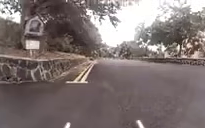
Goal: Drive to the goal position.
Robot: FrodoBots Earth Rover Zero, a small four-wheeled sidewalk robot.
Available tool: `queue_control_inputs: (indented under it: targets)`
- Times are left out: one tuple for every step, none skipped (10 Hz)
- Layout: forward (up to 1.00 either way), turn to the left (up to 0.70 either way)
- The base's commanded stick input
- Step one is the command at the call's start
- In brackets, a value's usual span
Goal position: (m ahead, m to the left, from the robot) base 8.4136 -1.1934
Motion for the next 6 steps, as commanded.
queue_control_inputs:
  targets:
    - [0.70,0.00]
    - [0.70,0.00]
    - [0.70,0.00]
    - [0.70,0.00]
    - [0.70,0.00]
    - [0.70,0.00]
